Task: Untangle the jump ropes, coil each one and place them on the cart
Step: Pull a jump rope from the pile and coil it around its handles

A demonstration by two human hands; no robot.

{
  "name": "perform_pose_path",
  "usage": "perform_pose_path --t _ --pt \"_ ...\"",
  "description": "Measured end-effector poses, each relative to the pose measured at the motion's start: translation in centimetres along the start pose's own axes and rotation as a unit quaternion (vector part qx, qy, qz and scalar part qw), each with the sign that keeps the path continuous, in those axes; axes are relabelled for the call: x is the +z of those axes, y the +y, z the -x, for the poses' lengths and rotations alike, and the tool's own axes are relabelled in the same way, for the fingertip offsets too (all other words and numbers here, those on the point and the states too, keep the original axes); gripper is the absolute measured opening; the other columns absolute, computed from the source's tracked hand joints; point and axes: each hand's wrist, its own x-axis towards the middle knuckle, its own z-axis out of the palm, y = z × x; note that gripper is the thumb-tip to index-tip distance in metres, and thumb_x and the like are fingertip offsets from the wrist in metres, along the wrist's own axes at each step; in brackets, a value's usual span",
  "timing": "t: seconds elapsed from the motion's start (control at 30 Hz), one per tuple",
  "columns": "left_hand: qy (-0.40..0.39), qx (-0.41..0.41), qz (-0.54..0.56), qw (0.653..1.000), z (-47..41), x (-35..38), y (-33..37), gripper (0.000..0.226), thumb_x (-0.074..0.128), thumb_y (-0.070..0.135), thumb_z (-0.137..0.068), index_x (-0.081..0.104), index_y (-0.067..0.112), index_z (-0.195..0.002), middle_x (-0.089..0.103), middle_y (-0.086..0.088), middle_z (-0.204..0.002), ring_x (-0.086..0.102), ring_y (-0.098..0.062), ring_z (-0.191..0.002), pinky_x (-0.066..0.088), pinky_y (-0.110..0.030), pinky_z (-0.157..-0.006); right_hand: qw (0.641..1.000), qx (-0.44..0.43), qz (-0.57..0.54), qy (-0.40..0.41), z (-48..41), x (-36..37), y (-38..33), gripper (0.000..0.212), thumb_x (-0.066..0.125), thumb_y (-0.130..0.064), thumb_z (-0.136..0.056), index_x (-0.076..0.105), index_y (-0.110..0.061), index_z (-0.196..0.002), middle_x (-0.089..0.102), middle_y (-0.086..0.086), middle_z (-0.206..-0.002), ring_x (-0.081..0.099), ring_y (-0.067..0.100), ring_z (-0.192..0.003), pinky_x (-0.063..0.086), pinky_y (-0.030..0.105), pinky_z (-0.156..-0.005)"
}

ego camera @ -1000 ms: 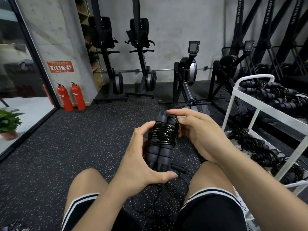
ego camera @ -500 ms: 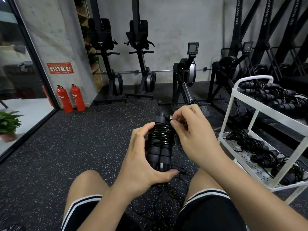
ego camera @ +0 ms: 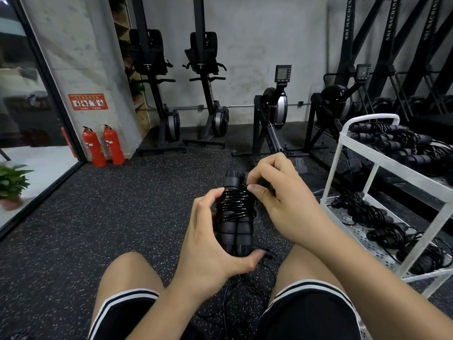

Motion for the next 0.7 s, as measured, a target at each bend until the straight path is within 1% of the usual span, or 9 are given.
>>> perform_pose_path --t 0.13,0.23,0.3,0.37,0.43,0.5,0.57,0.63,0.7 --pt "-0.003 -0.028 0.008 1.0 -0.5 0.0 -0.2 0.12 0.101 0.056 -0.051 0.033 0.054 -0.149 0.042 0.029 -0.145 0.055 -0.008 -0.135 0.054 -0.041 -0.109 0.995 0.016 -0.013 -0.093 -1.0 -1.0 0.1 0.012 0.064 -0.022 -0.108 0.067 -0.034 -0.104 0.054 -0.019 -0.11 0.054 0.012 -0.111 0.048 0.043 -0.097" --pt "-0.057 -0.053 0.006 0.997 -1.5 -0.8 -0.7 0.12 0.101 0.058 -0.051 0.032 0.06 -0.149 0.041 0.033 -0.148 0.055 -0.009 -0.136 0.052 -0.044 -0.111 0.989 0.049 0.01 -0.139 -1.8 -1.6 1.2 0.014 0.065 -0.023 -0.107 0.074 -0.034 -0.108 0.065 -0.016 -0.106 0.063 0.007 -0.103 0.052 0.04 -0.095" --pt "-0.102 -0.064 0.016 0.993 -2.4 -1.4 -1.0 0.12 0.103 0.053 -0.054 0.032 0.062 -0.15 0.043 0.032 -0.152 0.054 -0.009 -0.139 0.05 -0.046 -0.115 0.99 0.078 -0.017 -0.12 -2.1 -1.7 2.2 0.016 0.069 -0.022 -0.105 0.076 -0.036 -0.104 0.074 -0.012 -0.094 0.071 0.009 -0.092 0.058 0.042 -0.088" --pt "-0.143 -0.073 0.047 0.986 -3.3 -2.1 -1.3 0.118 0.103 0.044 -0.059 0.034 0.061 -0.152 0.049 0.024 -0.154 0.057 -0.013 -0.139 0.049 -0.049 -0.116 0.986 0.121 -0.094 -0.067 -2.3 -1.3 3.3 0.015 0.069 -0.019 -0.104 0.074 -0.032 -0.097 0.076 -0.007 -0.081 0.073 0.01 -0.073 0.06 0.042 -0.072" --pt "-0.197 -0.082 0.073 0.974 -4.2 -2.7 -1.4 0.113 0.102 0.034 -0.065 0.036 0.061 -0.153 0.052 0.021 -0.155 0.058 -0.01 -0.14 0.047 -0.047 -0.118 0.97 0.174 -0.165 -0.028 -2.6 -0.7 4.2 0.008 0.068 -0.026 -0.105 0.071 -0.028 -0.098 0.074 0.0 -0.084 0.068 0.006 -0.066 0.057 0.037 -0.066" --pt "-0.242 -0.083 0.081 0.963 -5.2 -3.0 -1.6 0.109 0.1 0.026 -0.072 0.038 0.059 -0.154 0.053 0.021 -0.155 0.057 -0.004 -0.14 0.046 -0.044 -0.121 0.948 0.218 -0.221 -0.065 -2.6 -0.1 5.4 0.016 0.065 -0.045 -0.106 0.073 -0.031 -0.105 0.075 0.006 -0.098 0.068 0.009 -0.074 0.06 0.041 -0.072" --pt "-0.275 -0.095 0.112 0.95 -6.1 -3.0 -1.9 0.104 0.097 0.015 -0.077 0.041 0.053 -0.156 0.056 0.017 -0.155 0.058 -0.007 -0.14 0.046 -0.042 -0.12 0.917 0.26 -0.266 -0.142 -2.3 0.2 6.2 0.028 0.059 -0.055 -0.107 0.075 -0.031 -0.111 0.076 0.008 -0.106 0.07 0.017 -0.083 0.059 0.042 -0.075" --pt "-0.295 -0.11 0.156 0.936 -7.1 -2.6 -2.6 0.098 0.091 0.006 -0.08 0.045 0.043 -0.158 0.059 0.012 -0.155 0.059 -0.011 -0.141 0.048 -0.038 -0.118 0.9 0.273 -0.282 -0.19 -1.9 0.7 7.1 0.029 0.059 -0.052 -0.108 0.073 -0.027 -0.114 0.078 0.004 -0.101 0.072 0.022 -0.083 0.053 0.037 -0.073" --pt "-0.296 -0.129 0.186 0.928 -8.2 -2.0 -3.5 0.092 0.086 0.002 -0.08 0.05 0.04 -0.156 0.061 0.01 -0.154 0.059 -0.013 -0.142 0.047 -0.04 -0.119 0.882 0.286 -0.327 -0.18 -1.5 1.2 8.3 0.024 0.065 -0.044 -0.106 0.07 -0.021 -0.109 0.075 0.004 -0.095 0.07 0.023 -0.083 0.048 0.034 -0.07"
